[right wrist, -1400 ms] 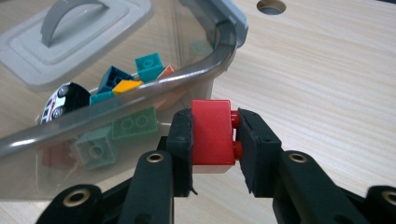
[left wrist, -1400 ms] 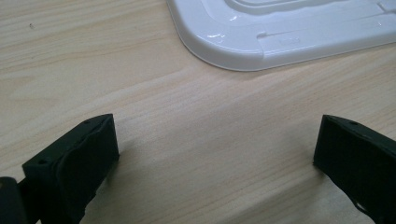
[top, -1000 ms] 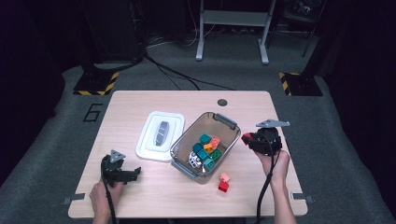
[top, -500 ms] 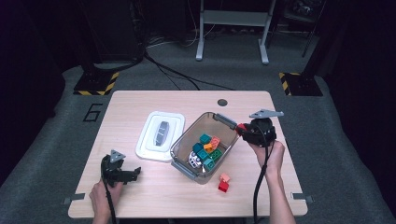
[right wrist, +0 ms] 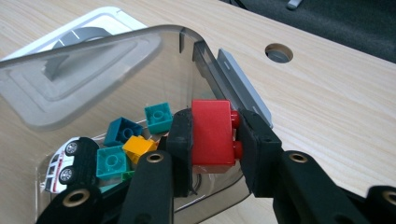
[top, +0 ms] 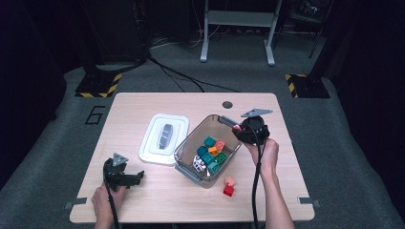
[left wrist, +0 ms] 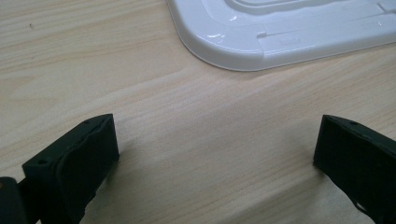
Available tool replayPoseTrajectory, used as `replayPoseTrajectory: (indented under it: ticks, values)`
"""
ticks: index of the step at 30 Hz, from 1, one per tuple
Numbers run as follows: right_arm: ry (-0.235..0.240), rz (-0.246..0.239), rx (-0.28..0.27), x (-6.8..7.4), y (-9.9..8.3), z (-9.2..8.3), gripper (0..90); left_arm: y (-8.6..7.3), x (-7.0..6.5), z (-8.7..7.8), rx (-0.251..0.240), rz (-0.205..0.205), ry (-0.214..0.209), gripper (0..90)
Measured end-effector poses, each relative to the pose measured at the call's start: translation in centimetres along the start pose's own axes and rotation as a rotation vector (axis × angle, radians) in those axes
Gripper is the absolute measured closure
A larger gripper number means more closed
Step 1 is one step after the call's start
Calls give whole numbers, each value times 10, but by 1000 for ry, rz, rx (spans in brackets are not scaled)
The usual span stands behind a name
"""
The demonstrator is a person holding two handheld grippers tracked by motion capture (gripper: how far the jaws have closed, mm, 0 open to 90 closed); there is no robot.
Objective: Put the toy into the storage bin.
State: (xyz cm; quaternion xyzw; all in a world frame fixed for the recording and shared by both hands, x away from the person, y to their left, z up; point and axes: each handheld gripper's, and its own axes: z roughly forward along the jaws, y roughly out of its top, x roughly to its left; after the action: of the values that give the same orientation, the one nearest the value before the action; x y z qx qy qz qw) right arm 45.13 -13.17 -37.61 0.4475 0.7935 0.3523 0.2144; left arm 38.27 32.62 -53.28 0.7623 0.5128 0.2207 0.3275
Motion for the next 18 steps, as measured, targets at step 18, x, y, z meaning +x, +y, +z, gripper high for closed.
replayPoseTrajectory:
  ticks: [18]
  values:
    - [-112, -36, 47, 6, -6, 10, 592, 0, 0, 0, 0, 0, 0, 0]
